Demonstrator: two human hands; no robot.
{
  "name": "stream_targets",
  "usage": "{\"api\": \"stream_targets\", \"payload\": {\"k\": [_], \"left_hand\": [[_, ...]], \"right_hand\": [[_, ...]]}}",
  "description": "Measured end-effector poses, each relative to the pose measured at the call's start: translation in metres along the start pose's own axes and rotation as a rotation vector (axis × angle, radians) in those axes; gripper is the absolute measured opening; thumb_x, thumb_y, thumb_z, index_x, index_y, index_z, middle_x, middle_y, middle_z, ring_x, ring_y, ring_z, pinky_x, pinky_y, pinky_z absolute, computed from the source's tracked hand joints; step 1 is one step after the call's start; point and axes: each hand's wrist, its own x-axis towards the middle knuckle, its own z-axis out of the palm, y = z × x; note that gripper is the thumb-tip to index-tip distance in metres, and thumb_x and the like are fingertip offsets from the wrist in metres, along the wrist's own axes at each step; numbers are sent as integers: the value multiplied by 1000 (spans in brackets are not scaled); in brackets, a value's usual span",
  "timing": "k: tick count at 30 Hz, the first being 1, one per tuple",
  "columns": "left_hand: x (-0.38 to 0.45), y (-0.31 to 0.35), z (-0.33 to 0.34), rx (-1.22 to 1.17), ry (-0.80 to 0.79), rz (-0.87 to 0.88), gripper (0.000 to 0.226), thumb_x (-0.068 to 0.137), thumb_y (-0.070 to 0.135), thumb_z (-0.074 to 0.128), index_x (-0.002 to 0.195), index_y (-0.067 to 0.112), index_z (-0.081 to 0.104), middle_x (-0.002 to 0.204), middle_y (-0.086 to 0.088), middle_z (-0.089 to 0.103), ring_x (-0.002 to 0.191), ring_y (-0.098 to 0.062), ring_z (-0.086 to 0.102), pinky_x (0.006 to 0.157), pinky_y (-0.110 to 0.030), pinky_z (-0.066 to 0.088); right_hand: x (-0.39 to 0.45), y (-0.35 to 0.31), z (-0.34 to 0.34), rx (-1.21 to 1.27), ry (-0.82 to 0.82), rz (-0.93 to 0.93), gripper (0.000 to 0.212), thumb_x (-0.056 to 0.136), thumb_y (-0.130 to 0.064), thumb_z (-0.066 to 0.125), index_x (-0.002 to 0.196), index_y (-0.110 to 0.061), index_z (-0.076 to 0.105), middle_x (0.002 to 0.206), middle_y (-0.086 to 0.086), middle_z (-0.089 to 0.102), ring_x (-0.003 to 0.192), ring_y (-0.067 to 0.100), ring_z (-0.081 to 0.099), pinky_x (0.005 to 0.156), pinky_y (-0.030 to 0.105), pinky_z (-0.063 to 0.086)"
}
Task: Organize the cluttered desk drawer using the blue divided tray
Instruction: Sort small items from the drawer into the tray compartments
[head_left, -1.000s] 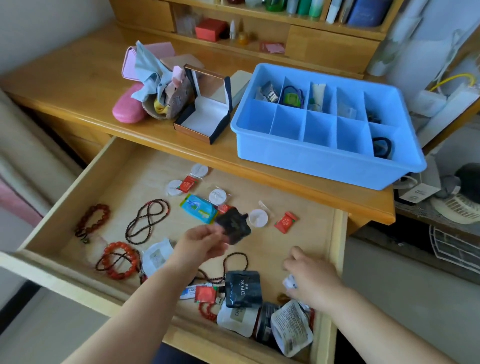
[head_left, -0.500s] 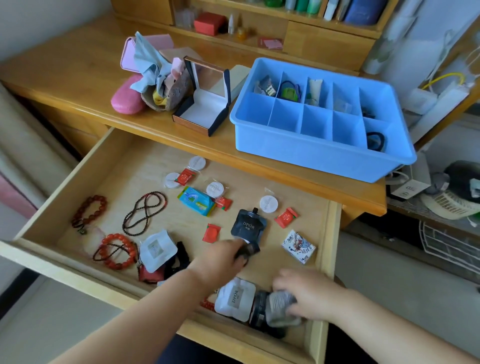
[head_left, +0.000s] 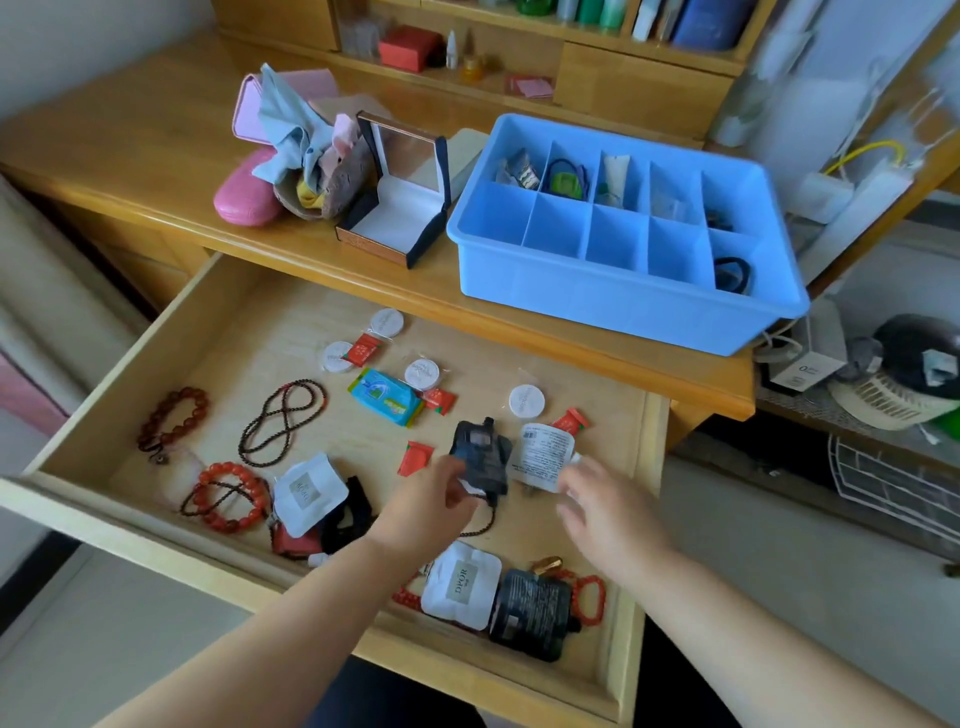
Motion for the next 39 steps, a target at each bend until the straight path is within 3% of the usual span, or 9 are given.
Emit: {"api": "stream_targets", "payload": {"k": [3,10,14,17,21,25,29,34,39], "left_hand": [[-16,-3,4,308,-266,160,29,81,25,65,109,25,59,101,8,56,97,-14,56,77,-17,44],[-13,8,22,1011,-444,212,67,73,38,75,128,13,45,128,-8,46,117,-26,43,99,-38,41],[-6,13,1,489,-553,-7,40,82,30,69,117,17,52,106,-3,58,86,-16,58,74,-27,48],[3,21,-18,-64,-309,-156,26,88,31,63,103,13,53,89,-4,62,59,-13,61,56,-23,50],[5,30,-19,-675,-319,-266,18,95,14,50,110,8,58,102,-14,66,85,-17,70,74,-28,58],[-6,19,10,23,-94,-133,27,86,17,58,112,20,51,95,-3,66,78,-15,60,72,-31,51],[-25,17,41,207,-315,79,46,75,34,71,117,27,55,108,7,60,94,-12,56,84,-26,48],[-29,23,66,639,-542,181,51,73,35,75,118,23,53,117,-5,59,107,-27,57,89,-35,47],[-14,33,36,67,-501,-19,20,78,29,71,93,21,59,87,1,66,79,-15,66,74,-27,54]], "right_hand": [[-17,-6,16,-129,-467,-186,21,87,-19,57,108,-23,56,107,-3,51,98,24,54,69,28,33],[-10,-14,10,-368,-718,-113,17,89,-10,54,105,-8,56,98,12,57,89,31,56,59,29,34],[-14,-22,9,-470,-811,-124,18,84,0,52,100,-6,59,80,7,49,76,27,50,61,31,40],[-22,-30,11,-534,-744,-174,19,85,-5,56,102,-11,52,85,7,52,82,27,53,53,28,32],[-27,-30,16,-570,-698,-151,29,85,-8,57,113,-10,52,110,7,62,98,30,60,52,25,23],[-26,-29,12,-554,-748,-63,21,86,-11,58,106,-13,56,105,6,61,97,28,60,68,28,37],[-8,-14,-12,-239,-574,56,8,86,-14,55,84,-15,63,86,1,64,85,22,63,63,26,45],[-1,6,-44,733,-345,376,8,89,-13,62,81,-14,64,72,0,70,57,7,66,53,22,51],[-10,8,-43,1361,-215,572,8,89,-1,59,86,-9,59,73,8,71,56,12,65,50,21,52]]}}
